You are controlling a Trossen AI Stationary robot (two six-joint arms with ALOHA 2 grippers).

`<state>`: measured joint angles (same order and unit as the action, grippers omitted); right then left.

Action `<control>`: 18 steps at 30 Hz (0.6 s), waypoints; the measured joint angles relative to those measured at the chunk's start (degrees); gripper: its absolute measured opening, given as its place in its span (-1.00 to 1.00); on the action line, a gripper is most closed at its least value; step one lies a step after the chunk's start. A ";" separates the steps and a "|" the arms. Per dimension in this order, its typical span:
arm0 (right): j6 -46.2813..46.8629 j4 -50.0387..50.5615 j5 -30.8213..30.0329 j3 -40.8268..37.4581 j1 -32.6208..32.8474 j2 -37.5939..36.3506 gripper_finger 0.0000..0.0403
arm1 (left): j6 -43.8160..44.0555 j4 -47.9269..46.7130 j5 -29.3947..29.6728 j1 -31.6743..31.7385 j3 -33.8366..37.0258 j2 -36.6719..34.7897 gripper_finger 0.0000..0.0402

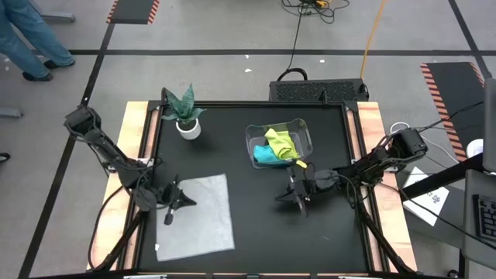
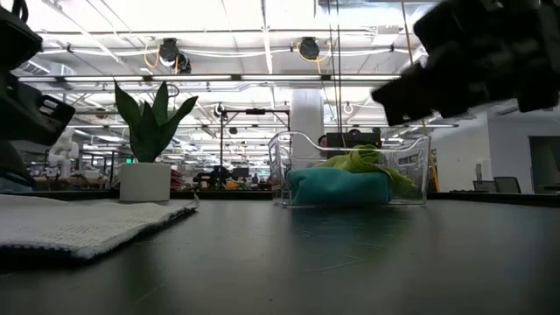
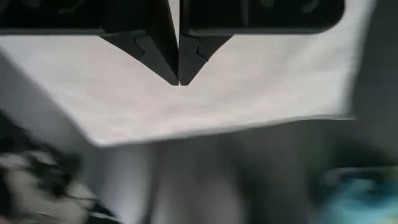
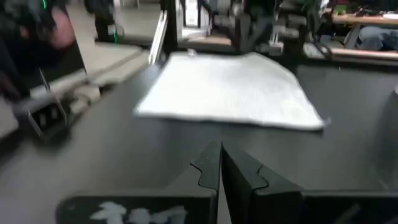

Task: Fold microfiber towels
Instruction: Fold the gray towel

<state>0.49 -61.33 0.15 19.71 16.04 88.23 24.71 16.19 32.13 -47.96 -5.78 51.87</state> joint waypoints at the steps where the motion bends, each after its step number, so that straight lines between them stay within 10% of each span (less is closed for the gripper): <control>1: 0.79 -0.11 0.03 0.87 -0.24 0.00 -0.97 | 0.94 0.07 2.65 -0.22 0.00 0.65 -0.95; 7: 3.50 4.69 -0.04 5.69 -0.67 -0.04 -0.96 | 7.56 -1.53 12.72 -0.29 0.00 1.14 -0.95; 18: 4.16 10.65 2.45 13.18 -3.31 6.79 -0.59 | 28.50 -20.33 11.03 0.43 0.00 0.97 -0.95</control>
<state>4.64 -50.68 2.60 32.89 12.73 95.02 53.21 -4.14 43.16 -47.53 -5.78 52.84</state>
